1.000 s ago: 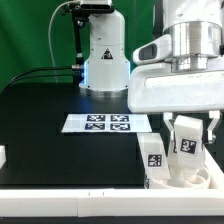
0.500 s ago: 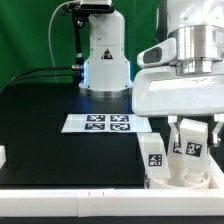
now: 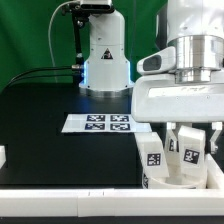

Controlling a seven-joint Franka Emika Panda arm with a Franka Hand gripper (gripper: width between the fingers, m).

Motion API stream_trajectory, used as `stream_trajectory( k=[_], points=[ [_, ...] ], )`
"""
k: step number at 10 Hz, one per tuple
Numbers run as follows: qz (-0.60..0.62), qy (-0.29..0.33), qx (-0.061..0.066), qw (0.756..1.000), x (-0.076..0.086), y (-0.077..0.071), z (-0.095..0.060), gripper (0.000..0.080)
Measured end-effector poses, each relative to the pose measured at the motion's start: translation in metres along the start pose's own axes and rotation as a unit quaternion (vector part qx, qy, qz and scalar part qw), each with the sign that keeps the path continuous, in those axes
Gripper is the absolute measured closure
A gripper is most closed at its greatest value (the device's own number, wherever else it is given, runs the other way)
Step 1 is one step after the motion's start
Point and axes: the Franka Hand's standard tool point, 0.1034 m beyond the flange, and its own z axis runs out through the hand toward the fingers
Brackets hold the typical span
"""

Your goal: Assemble stool

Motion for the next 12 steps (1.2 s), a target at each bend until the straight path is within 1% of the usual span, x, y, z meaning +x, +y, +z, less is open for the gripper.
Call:
stream_trajectory(
  k=[1,2,3,4,5,6,7,8,9,10,11,12],
  points=[
    [0.000,0.000,0.000,1.000,0.000,0.000,0.000,0.0476],
    [0.000,0.000,0.000,1.000,0.000,0.000,0.000,0.0367],
    [0.000,0.000,0.000,1.000,0.000,0.000,0.000,0.0234],
    [-0.003,-0.011,-0.004,1.000,0.000,0.001,0.000,0.0176],
    [0.003,-0.037,-0.006,0.999,0.005,-0.001,-0.008,0.0176],
    [0.010,-0.054,-0.005,0.998,0.011,-0.006,-0.017,0.0155],
    [0.002,-0.101,-0.018,0.995,0.016,0.002,-0.019,0.0151],
    [0.002,-0.152,-0.028,0.988,0.022,0.009,-0.021,0.0151],
    [0.022,-0.181,-0.038,0.983,0.030,0.011,-0.025,0.0150],
    [0.025,-0.181,-0.041,0.982,0.029,0.008,-0.025,0.0150],
    [0.019,-0.179,-0.040,0.983,0.028,0.009,-0.024,0.0150],
    [0.005,-0.177,-0.044,0.983,0.028,0.006,-0.025,0.0150]
  ],
)
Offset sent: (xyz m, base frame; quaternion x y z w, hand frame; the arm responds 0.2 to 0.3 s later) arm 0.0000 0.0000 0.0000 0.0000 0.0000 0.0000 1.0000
